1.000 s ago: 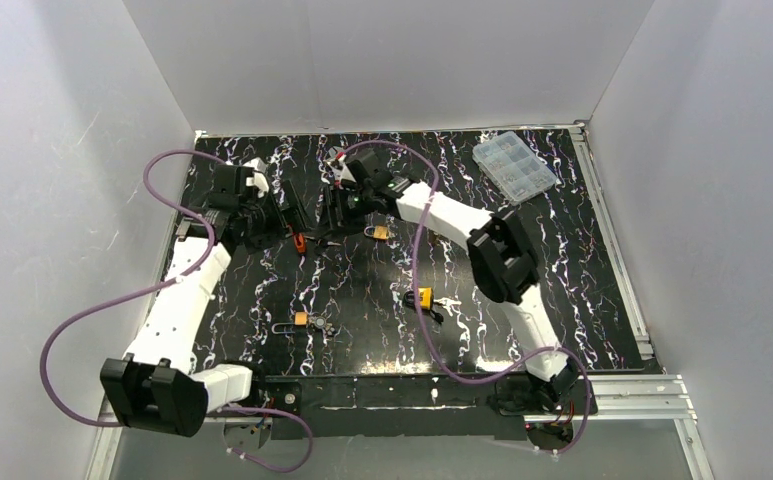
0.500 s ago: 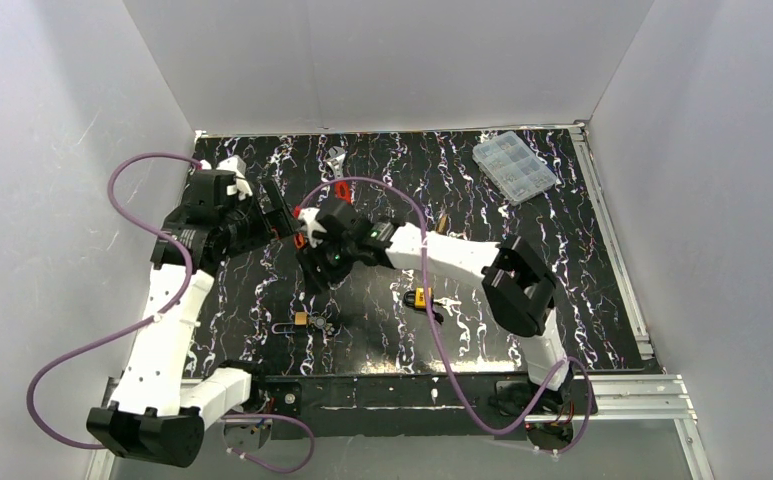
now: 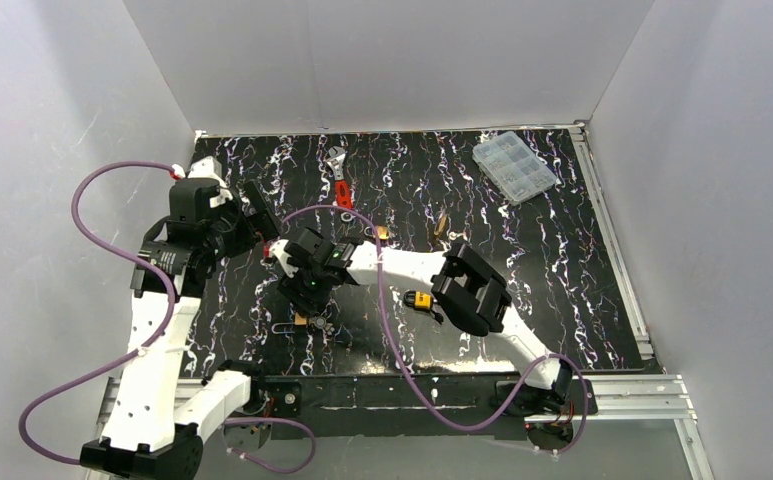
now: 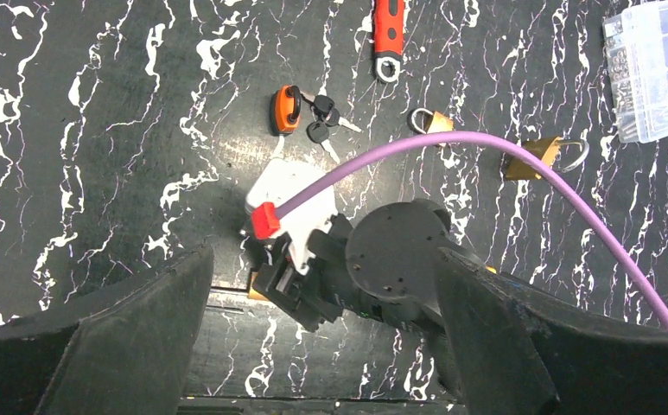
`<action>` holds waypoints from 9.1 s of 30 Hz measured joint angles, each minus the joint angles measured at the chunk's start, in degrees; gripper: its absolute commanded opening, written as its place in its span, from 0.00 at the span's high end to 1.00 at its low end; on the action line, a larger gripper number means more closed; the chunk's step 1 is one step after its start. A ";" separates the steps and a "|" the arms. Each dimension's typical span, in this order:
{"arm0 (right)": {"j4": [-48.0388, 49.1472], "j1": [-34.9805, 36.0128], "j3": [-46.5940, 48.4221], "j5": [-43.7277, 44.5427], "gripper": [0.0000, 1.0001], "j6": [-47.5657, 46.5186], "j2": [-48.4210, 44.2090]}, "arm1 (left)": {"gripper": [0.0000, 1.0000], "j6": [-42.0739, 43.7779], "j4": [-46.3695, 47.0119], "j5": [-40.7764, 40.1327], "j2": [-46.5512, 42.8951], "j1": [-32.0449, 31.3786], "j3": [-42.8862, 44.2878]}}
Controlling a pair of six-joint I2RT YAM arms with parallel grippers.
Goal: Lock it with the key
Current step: Pick up the lock from the center of the board, then lock the lock.
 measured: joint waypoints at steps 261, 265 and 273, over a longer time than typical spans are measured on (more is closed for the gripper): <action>28.26 -28.59 -25.75 -40.13 0.99 36.09 -65.29 | 1.00 -0.13 23.12 44.22 11.82 -26.29 22.93; 27.45 -28.59 -25.38 -39.82 0.99 35.41 -65.05 | 1.00 -0.13 23.12 43.25 11.85 -26.73 22.71; 25.16 -28.59 -24.02 -39.30 0.99 34.18 -64.83 | 1.00 -0.13 23.50 41.38 11.85 -27.78 22.53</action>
